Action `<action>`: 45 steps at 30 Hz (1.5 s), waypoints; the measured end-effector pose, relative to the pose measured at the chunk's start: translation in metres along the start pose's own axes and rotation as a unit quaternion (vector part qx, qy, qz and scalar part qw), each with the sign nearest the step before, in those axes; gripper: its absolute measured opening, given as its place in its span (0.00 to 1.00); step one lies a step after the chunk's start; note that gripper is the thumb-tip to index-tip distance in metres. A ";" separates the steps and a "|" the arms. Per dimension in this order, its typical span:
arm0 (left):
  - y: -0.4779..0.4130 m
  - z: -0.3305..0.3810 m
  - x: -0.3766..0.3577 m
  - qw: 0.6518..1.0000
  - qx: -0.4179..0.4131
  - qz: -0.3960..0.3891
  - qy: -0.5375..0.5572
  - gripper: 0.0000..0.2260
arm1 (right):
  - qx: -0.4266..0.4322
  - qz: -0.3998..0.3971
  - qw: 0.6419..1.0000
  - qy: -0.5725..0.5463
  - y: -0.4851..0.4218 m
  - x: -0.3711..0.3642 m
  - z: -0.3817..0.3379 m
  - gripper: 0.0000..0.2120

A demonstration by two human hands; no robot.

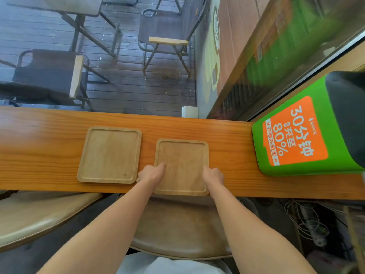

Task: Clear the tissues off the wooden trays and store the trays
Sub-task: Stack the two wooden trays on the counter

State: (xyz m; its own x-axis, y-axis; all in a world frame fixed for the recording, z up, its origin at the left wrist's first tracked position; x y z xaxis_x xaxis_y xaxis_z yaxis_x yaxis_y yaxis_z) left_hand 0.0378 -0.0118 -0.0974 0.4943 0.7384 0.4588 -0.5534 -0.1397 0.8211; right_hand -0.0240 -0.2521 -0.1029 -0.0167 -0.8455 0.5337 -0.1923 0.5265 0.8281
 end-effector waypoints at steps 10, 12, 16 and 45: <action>-0.003 -0.018 0.011 0.996 -0.004 -0.031 0.087 0.31 | 0.004 -0.078 0.996 -0.039 0.013 -0.030 -0.003 0.33; -0.003 -0.014 0.017 0.996 -0.025 -0.015 0.083 0.30 | 0.014 -0.065 0.997 -0.040 0.016 -0.031 -0.010 0.32; -0.006 -0.008 0.039 0.992 -0.059 0.008 0.109 0.30 | 0.026 -0.050 0.998 -0.038 0.024 -0.037 -0.031 0.31; -0.085 -0.075 0.213 0.994 -0.057 0.087 0.031 0.31 | 0.033 -0.099 0.994 0.029 0.096 -0.188 -0.139 0.31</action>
State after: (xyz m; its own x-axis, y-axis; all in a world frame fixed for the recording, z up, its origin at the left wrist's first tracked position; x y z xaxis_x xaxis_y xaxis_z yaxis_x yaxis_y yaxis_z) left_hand 0.1399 0.2071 -0.0954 0.3442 0.7496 0.5654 -0.7003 -0.1962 0.6863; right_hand 0.0974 -0.0301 -0.0996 0.0841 -0.9242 0.3725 -0.2496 0.3424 0.9058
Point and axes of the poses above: each hand's wrist, its own y-axis away from the middle knuckle, its own x-axis out of the back of the hand, z = x × y, the point moved 7 cm from there along -y, towards the middle knuckle, and after that the axes turned 6 degrees about -x, right-handed, at the moved point
